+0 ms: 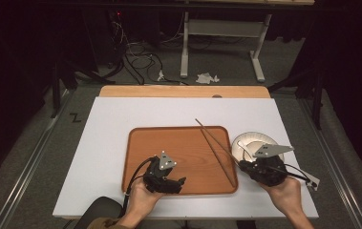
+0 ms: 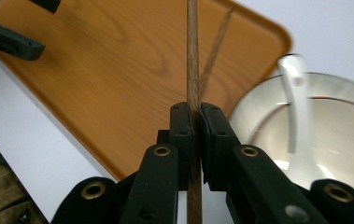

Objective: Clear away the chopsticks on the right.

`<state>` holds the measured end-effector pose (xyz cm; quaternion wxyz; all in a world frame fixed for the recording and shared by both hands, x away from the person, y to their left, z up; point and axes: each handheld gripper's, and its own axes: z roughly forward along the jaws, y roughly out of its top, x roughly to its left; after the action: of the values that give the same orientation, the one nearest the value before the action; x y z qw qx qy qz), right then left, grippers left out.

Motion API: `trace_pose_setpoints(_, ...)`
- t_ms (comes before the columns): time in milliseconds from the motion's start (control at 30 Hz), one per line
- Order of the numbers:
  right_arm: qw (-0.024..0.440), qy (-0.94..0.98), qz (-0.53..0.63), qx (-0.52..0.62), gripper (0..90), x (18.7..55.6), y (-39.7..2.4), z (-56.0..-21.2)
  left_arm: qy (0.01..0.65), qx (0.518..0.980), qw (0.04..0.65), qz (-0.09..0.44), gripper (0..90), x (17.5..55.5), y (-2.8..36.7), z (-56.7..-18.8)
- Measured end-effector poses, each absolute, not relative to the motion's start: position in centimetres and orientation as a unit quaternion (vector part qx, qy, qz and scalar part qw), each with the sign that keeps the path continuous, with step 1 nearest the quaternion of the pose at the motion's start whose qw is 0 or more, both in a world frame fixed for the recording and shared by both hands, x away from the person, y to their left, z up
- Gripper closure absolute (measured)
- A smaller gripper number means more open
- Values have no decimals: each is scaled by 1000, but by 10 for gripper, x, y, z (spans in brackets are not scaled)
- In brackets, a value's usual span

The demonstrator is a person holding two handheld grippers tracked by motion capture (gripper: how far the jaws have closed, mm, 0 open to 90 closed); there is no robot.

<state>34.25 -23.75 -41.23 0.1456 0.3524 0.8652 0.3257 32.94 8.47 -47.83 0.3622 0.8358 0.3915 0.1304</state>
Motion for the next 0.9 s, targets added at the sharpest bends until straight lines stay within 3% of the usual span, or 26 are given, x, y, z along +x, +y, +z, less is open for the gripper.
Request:
trace_pose_setpoints(567, 99, 884, 260, 375, 851, 361, -185, -470, 385, 839, 360, 134, 242, 327, 82, -479)
trace_pose_setpoints(900, 109, 892, 233, 373, 831, 361, -179, -485, 385, 840, 360, 132, 242, 327, 82, -479)
